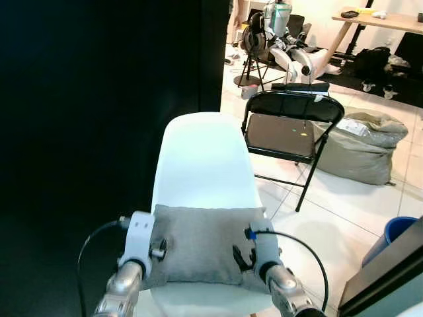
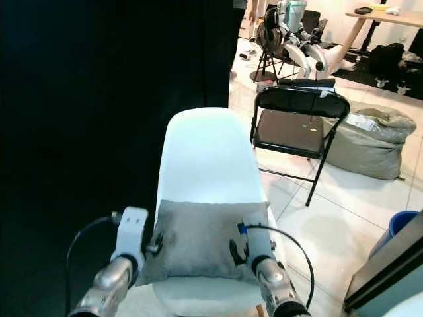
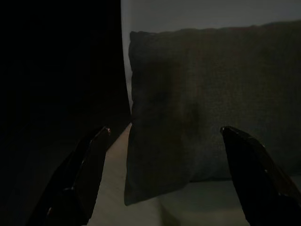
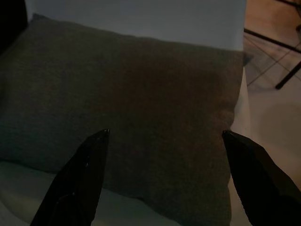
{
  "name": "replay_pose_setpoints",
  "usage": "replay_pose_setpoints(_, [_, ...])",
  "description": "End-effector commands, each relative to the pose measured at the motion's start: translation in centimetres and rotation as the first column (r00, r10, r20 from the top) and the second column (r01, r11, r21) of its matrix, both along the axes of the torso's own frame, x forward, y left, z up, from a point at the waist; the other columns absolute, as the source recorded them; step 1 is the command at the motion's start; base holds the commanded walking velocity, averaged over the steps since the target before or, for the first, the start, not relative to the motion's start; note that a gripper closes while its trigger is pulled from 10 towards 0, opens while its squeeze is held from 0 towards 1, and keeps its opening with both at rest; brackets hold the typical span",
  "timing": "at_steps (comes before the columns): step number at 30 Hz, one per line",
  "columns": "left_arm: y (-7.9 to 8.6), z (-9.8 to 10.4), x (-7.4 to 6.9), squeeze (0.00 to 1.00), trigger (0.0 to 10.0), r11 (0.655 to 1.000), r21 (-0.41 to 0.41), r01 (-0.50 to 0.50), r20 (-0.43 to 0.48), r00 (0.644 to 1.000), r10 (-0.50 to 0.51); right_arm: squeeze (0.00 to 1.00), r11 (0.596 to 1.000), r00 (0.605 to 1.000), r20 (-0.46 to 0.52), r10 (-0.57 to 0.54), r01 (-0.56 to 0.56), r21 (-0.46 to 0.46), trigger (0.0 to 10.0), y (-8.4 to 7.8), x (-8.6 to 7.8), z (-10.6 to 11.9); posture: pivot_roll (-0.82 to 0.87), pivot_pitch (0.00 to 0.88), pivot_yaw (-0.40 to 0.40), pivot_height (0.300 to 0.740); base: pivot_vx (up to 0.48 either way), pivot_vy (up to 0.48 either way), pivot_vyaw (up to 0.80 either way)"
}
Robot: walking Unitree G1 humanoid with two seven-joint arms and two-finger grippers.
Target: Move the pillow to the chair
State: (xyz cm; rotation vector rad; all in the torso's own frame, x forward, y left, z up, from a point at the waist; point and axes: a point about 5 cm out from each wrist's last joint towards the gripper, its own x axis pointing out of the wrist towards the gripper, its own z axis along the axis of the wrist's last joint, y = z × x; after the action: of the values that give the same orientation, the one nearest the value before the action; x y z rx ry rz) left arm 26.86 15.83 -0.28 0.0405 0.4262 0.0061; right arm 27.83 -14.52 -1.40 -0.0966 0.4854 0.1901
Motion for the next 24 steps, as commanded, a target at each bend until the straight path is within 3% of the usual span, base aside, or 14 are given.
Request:
replay_pose_setpoints(1, [0.30,-0.34,-0.35,0.00,10.0,0.999,-0.029,-0.042,-0.022,0.999,0.042,0.00,1.000,1.000,0.004,0.016,-0.016,0.009,10.0,0.54,-0.08,-0.02,0.08,0.018,-0.017,0.740,0.000,0.000,0.00])
replay_pose_setpoints(7, [0.40,-0.73,-0.42,0.00,10.0,0.997,-0.031,-0.064,-0.031,0.998,0.063,0.00,0.999,0.999,-0.017,0.045,-0.045,0.026,10.0,0.75,-0.32,-0.31,0.10,0.018,-0.045,0.740,0.000,0.000,0.00])
replay_pose_setpoints(19, [0.36,-0.93,-0.42,0.00,10.0,0.997,0.073,-0.005,-0.040,0.999,0.008,0.00,0.999,0.998,-0.040,0.041,-0.041,-0.005,10.0,0.38,-0.54,-0.65,0.11,0.023,-0.052,0.740,0.000,0.000,0.00])
replay_pose_setpoints(24, [0.27,-1.13,-0.59,0.00,10.0,0.998,0.061,-0.017,-0.045,0.999,0.019,0.00,0.999,0.998,-0.047,0.049,-0.049,-0.007,10.0,0.39,-0.68,-0.78,0.12,0.027,-0.053,0.740,0.000,0.000,0.00])
